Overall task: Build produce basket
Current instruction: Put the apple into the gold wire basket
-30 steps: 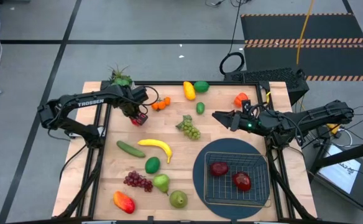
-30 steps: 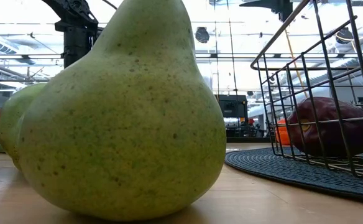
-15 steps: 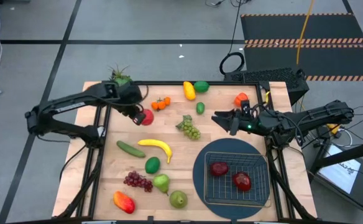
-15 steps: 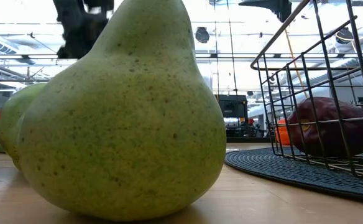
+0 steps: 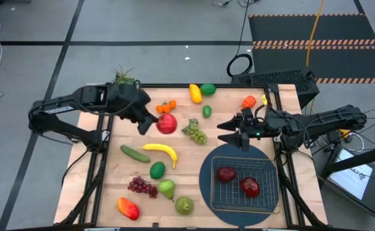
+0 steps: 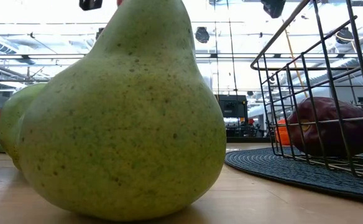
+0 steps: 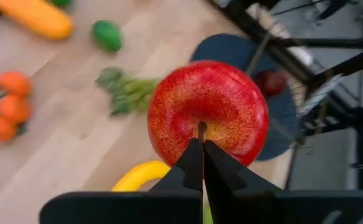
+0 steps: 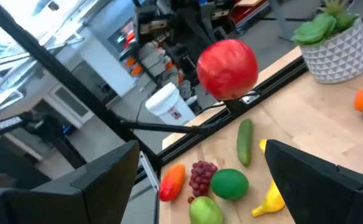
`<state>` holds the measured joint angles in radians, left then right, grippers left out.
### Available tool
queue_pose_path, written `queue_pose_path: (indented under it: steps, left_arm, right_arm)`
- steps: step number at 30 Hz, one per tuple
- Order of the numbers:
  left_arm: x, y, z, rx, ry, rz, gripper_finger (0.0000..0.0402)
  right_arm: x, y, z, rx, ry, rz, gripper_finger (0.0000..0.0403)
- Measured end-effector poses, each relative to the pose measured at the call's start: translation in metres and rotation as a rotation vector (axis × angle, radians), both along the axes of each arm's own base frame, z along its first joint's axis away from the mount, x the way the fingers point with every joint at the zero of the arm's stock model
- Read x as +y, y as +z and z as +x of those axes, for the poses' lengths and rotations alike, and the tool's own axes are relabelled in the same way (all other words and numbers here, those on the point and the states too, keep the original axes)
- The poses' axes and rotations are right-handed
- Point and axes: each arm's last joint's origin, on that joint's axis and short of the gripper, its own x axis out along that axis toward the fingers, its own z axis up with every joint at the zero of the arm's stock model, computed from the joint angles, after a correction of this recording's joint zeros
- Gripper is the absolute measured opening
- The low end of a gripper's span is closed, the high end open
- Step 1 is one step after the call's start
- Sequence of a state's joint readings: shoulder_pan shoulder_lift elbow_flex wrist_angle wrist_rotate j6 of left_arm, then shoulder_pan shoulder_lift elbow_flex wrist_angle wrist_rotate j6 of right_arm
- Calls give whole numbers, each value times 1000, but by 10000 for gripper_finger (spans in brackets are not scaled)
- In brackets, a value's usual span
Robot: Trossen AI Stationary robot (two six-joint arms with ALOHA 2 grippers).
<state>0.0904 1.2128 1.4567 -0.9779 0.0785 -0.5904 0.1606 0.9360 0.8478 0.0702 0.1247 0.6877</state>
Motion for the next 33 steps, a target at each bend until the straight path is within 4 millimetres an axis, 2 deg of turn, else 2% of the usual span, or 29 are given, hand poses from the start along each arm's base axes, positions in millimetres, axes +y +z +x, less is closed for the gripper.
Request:
queue_pose_path:
  steps: [8, 18, 23, 33]
  left_arm:
    - [-32, 1, 51, -142, -69, -74, 0]
    - [-69, -22, 113, -248, -100, -105, 0]
    - [-79, -30, 126, -272, -90, -110, 0]
    - [-88, -29, 125, -290, -89, -68, 0]
  right_arm:
    - [-5, 2, 1, -22, 103, -1, 341]
    - [-2, -2, -1, 16, 275, -54, 346]
    - [-1, -7, -1, 59, 307, -47, 370]
    - [-2, -7, -2, 57, 332, -82, 399]
